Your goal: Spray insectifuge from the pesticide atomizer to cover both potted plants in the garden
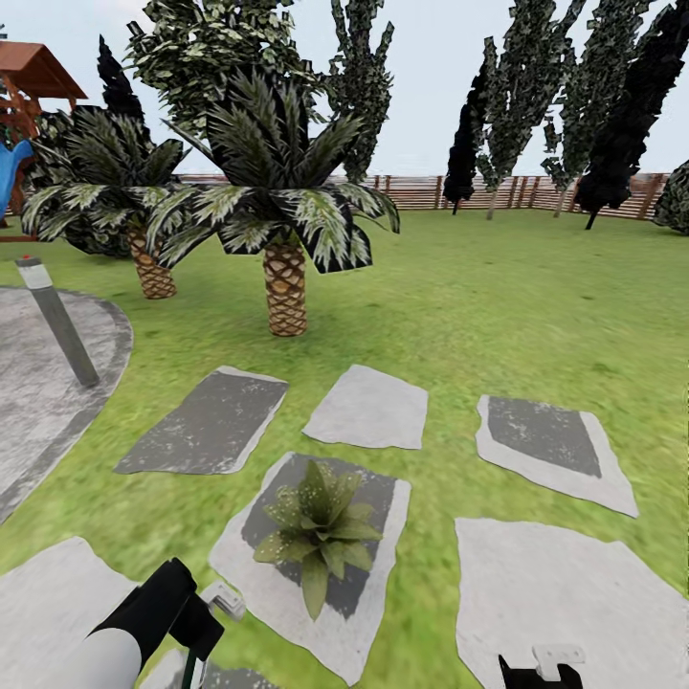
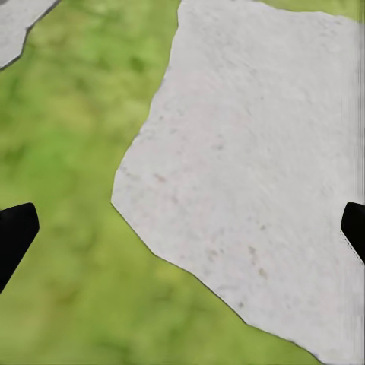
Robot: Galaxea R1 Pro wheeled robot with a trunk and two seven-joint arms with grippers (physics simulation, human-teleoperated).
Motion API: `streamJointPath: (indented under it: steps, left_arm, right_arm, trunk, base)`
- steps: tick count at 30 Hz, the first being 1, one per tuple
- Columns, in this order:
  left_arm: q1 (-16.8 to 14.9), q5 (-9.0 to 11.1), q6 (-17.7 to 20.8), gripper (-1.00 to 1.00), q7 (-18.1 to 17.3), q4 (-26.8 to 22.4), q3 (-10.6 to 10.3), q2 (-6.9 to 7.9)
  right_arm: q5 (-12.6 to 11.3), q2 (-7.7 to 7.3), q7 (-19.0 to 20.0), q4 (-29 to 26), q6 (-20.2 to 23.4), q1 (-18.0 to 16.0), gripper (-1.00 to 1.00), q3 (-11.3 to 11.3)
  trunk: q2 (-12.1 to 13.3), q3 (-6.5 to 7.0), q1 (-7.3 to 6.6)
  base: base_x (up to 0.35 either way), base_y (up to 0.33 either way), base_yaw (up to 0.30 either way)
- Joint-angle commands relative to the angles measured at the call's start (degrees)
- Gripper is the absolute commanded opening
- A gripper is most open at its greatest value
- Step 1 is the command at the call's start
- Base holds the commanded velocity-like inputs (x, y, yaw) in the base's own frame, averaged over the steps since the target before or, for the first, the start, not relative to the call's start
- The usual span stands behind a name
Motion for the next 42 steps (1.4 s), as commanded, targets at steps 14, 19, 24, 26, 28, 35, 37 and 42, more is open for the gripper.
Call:
streamJointPath:
  steps: [14, 19, 24, 26, 28, 35, 37, 42]
  left_arm:
    - [-0.02, -0.42, 0.33, -1.00, -0.44, -0.16, 0.49, -0.06]
    - [-0.02, -0.42, 0.27, -1.00, -0.45, -0.29, 0.58, -0.05]
    - [-0.02, -0.34, 0.26, -1.00, -0.45, -0.45, 0.67, -0.05]
    - [-0.02, -0.33, 0.26, -1.00, -0.45, -0.52, 0.67, -0.05]
    - [-0.02, -0.33, 0.26, -1.00, -0.50, -0.48, 0.67, -0.05]
    - [-0.63, -0.75, 0.36, -1.00, -1.05, -0.86, 0.18, -1.08]
    - [-0.85, -0.88, 0.57, -1.00, -1.05, -0.90, 0.16, -1.36]
    - [-0.71, -0.79, 0.20, -1.00, -1.12, -0.93, 0.27, -2.65]
  right_arm:
    - [0.12, 0.09, 0.46, 0.02, -0.20, -0.04, 1.00, -0.49]
    - [0.12, 0.09, 0.46, 0.02, -0.20, -0.04, 1.00, -0.49]
    - [0.12, 0.09, 0.46, 0.02, -0.20, -0.04, 1.00, -0.49]
    - [0.12, 0.09, 0.46, 0.02, -0.20, -0.04, 1.00, -0.49]
    - [0.12, 0.09, 0.46, 0.02, -0.20, -0.04, 1.00, -0.49]
    - [0.12, 0.09, 0.46, 0.02, -0.20, -0.04, 1.00, -0.50]
    - [0.12, 0.09, 0.46, 0.02, -0.20, -0.04, 1.00, -0.50]
    - [0.12, 0.15, 0.48, 0.02, -0.20, -0.05, 1.00, -0.49]
  trunk:
    - [-0.02, -0.05, -0.01]
    - [-0.02, -0.05, -0.01]
    - [-0.02, -0.05, -0.01]
    - [-0.02, -0.05, -0.01]
    - [-0.02, -0.05, -0.01]
    - [-0.02, -0.05, -0.01]
    - [-0.02, -0.05, -0.01]
    - [-0.02, -0.05, -0.01]
  base:
    - [0.000, -0.174, 0.093]
    - [0.000, -0.174, 0.276]
    - [0.059, -0.064, 0.278]
    - [0.177, -0.090, 0.225]
    - [0.217, -0.139, 0.095]
    - [0.052, -0.035, 0.010]
    - [0.002, -0.001, 0.000]
    - [0.000, 0.000, 0.000]
